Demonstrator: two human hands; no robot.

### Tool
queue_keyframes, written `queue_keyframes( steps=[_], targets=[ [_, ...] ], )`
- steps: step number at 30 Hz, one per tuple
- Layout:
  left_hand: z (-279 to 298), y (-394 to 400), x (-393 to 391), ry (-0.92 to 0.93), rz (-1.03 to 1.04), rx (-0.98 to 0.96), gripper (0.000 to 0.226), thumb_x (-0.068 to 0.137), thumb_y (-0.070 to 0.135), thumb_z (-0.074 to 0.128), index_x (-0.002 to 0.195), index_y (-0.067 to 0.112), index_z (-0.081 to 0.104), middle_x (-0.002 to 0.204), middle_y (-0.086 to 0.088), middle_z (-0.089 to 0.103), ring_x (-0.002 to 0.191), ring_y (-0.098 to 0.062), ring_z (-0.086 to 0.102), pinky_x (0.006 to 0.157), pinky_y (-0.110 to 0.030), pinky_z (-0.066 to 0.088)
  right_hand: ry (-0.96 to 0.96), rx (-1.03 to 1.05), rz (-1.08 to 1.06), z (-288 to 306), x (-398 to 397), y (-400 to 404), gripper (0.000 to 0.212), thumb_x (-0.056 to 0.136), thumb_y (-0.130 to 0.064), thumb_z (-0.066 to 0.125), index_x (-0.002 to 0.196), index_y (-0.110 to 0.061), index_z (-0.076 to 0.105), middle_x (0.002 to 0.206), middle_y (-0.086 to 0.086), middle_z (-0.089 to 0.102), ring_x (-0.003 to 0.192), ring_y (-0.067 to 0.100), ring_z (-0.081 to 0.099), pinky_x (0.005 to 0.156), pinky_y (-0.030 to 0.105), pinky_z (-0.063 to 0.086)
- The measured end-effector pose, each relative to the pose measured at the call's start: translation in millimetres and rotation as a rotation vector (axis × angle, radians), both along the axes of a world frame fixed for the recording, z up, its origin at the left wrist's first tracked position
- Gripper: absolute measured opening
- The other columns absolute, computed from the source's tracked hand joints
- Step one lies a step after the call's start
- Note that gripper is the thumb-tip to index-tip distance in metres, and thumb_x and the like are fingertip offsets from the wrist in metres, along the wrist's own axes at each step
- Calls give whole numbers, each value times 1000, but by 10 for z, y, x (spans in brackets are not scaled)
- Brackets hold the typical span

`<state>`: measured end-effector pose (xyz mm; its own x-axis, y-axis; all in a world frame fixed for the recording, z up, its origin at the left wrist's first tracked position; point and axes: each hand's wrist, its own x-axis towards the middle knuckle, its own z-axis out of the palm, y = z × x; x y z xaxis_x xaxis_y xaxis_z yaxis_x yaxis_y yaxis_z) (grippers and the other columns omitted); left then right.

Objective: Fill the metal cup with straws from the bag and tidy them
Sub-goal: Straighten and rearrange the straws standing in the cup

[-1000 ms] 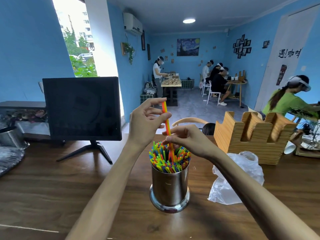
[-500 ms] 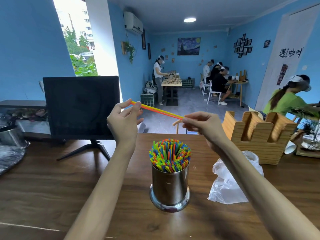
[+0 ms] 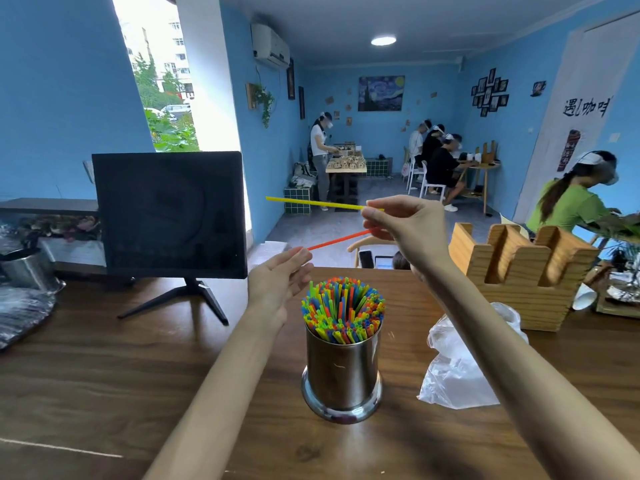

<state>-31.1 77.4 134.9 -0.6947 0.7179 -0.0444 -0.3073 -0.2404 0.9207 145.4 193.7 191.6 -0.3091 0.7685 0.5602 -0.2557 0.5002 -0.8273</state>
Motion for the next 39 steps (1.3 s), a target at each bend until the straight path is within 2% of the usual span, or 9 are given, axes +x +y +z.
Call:
queue_keyframes(
  steps=[3,7,11,17,22,25,30,33,39],
  targets=[
    [43,-40,-83,-260,-11,131,23,93,9,73,115,7,70,99,-10,80,88,-22,78,70,-27,64,-83,-2,-2,-79,2,-17,8,81,-14,85,87,-16,80,77,9,78,76,29,77,75,45,65],
    [130,-62,-192,-355,104,295,17,101,4,60,116,10,66,100,-10,75,73,-16,78,65,-25,63,-150,34,-58,-125,29,15,5,84,-20,83,85,-23,80,78,7,78,79,29,77,79,50,63],
    [257,-97,-231,-151,204,379,19,104,9,56,116,18,68,97,-2,68,77,-13,74,70,-24,60,-225,98,-137,-27,121,92,7,90,-19,78,88,-26,77,80,2,78,79,22,76,77,46,64],
    [557,-136,-19,394,268,508,19,104,14,59,110,29,70,96,2,67,78,-9,60,70,-24,52,-455,300,-203,192,225,30,18,86,-18,80,94,-26,66,87,-5,75,75,6,73,75,32,63],
    [760,-49,300,793,170,491,18,100,12,64,106,27,71,94,5,71,78,-7,65,70,-26,57,-362,358,-88,368,212,-141,26,82,-14,84,100,-12,66,82,0,75,74,10,72,75,25,60],
    [748,31,425,860,93,440,16,98,9,67,107,22,70,94,7,71,82,-6,69,79,-28,60,-260,331,-2,379,140,-217,27,83,-13,85,103,-7,67,86,7,74,80,18,72,77,26,60],
    [624,72,443,882,95,398,18,95,10,71,105,26,71,94,17,73,89,1,70,79,-17,56,-197,271,98,251,13,-254,21,85,-14,82,103,-10,71,88,5,74,85,19,74,79,30,61],
    [578,77,393,900,79,371,24,95,13,72,102,36,72,91,18,75,89,-4,72,79,-25,61,-158,225,133,112,-31,-246,17,88,-15,79,104,-15,73,87,0,73,82,20,75,76,37,64],
    [302,125,300,883,37,253,26,94,17,73,96,43,71,92,15,75,88,-8,73,77,-29,62,-238,271,87,-220,-100,-128,23,88,-21,79,110,-20,74,88,-5,76,76,10,75,67,24,60]
  ],
)
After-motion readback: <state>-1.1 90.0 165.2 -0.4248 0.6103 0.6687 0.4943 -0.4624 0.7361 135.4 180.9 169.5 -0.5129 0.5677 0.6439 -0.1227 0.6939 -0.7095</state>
